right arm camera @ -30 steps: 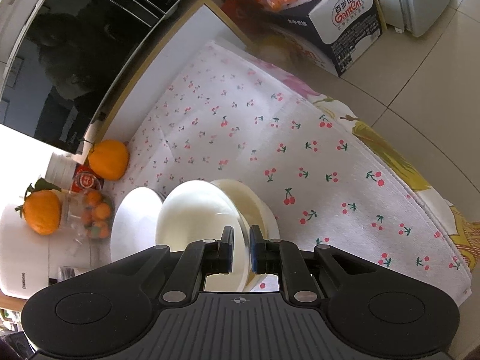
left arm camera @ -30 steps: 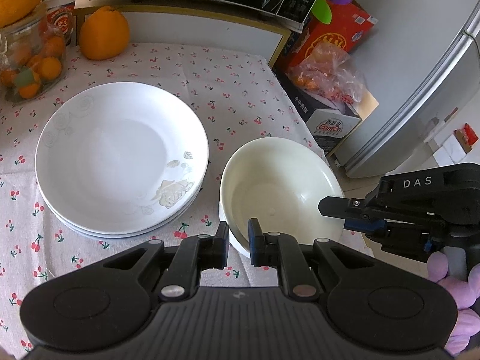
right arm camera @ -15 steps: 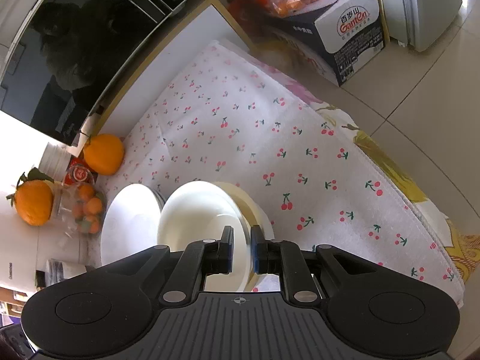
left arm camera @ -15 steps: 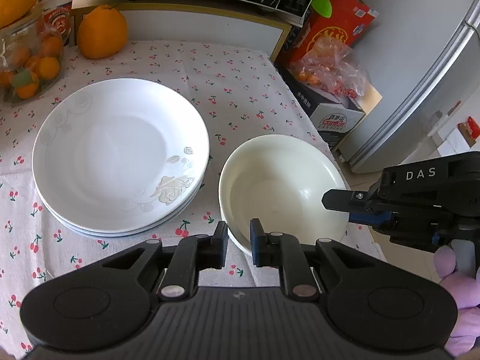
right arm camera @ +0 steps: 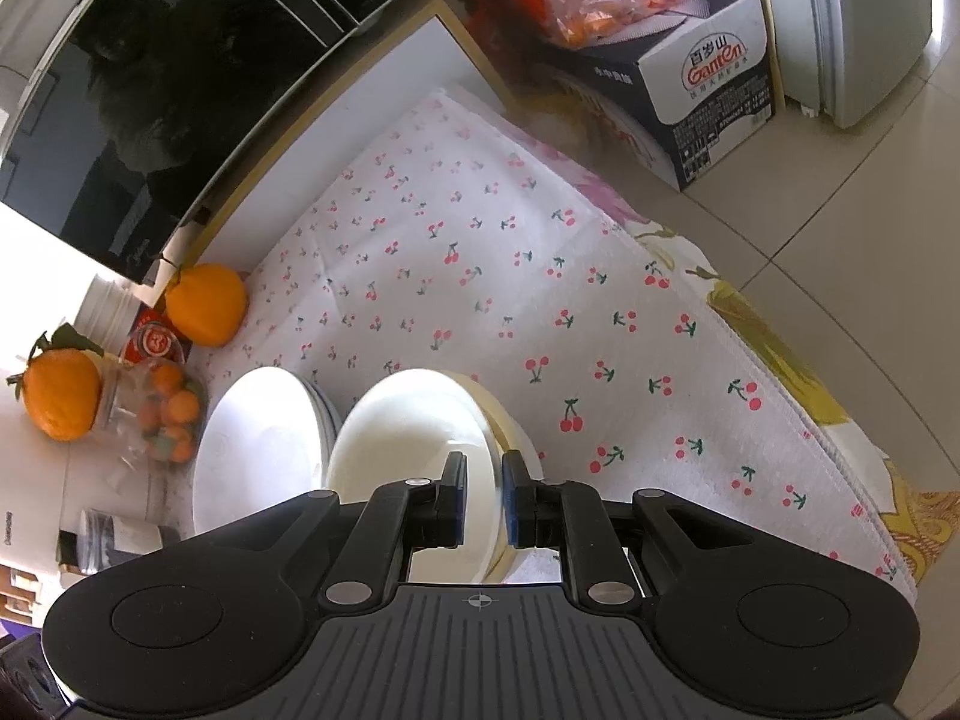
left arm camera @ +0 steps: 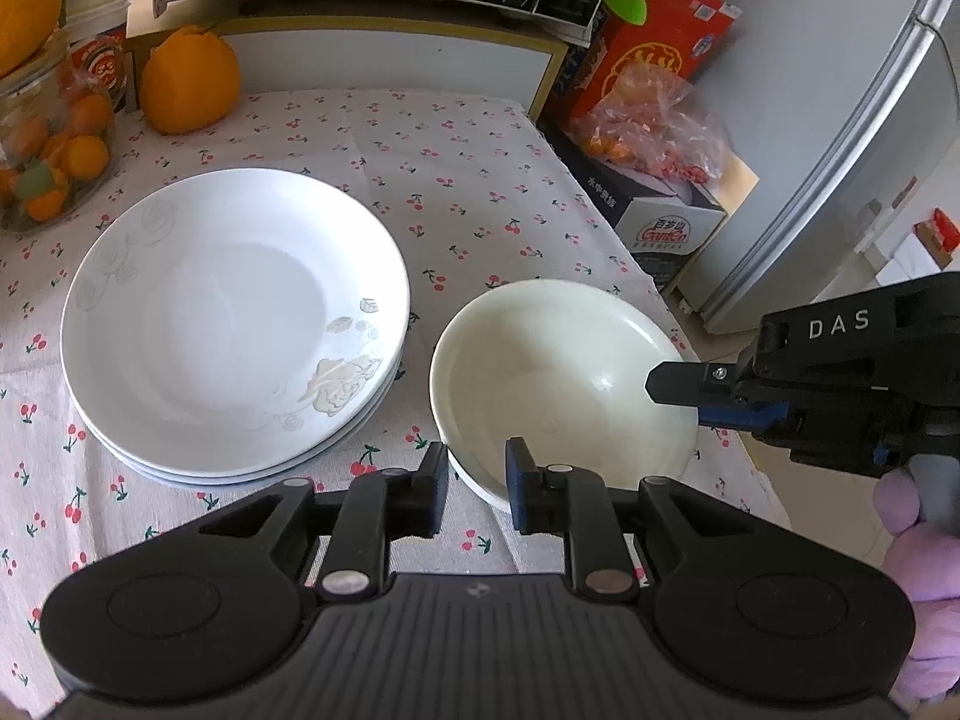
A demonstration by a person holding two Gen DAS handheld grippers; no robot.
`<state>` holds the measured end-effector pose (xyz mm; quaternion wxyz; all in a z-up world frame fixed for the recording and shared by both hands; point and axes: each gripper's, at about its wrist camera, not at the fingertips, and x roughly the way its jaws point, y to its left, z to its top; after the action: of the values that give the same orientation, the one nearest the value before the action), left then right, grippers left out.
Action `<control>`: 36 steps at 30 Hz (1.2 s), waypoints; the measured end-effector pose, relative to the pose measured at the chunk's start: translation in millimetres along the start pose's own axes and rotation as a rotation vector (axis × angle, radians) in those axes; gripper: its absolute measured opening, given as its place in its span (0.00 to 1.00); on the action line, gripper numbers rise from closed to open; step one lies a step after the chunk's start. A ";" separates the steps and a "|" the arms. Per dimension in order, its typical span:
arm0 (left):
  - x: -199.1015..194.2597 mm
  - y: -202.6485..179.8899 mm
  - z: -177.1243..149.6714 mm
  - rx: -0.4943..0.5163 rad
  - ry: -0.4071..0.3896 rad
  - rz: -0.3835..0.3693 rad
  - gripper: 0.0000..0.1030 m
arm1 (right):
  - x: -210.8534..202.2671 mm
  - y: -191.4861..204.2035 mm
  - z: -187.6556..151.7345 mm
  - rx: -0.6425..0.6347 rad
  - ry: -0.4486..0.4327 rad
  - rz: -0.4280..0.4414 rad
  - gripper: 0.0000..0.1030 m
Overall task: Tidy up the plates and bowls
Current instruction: 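Lower the small bowl into the nested bowls and open both grippers, then close both grippers on the rim of the nested bowl stack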
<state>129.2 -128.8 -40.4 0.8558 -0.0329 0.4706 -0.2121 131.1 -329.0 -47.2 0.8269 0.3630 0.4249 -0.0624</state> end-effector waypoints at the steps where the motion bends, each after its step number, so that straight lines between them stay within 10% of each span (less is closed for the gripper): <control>1: -0.2 0.0 -0.4 0.005 -0.003 0.002 0.19 | -0.3 0.3 0.3 0.000 -0.002 0.002 0.16; 7: -1.8 0.6 -2.3 0.030 -0.018 -0.006 0.25 | -2.5 -1.6 1.4 0.006 -0.008 0.022 0.28; 23: -18.9 -1.5 -21.7 0.167 -0.120 -0.028 0.89 | -15.9 -1.7 -4.1 -0.158 -0.096 0.089 0.75; 36: -6.6 -10.9 -58.4 0.327 -0.201 -0.049 0.95 | -9.4 -8.3 -13.6 -0.344 -0.170 0.036 0.83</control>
<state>74.6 -127.7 -64.8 0.8871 0.0741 0.3411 -0.3020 112.9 -328.0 -49.8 0.9106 0.2174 0.3515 -0.0043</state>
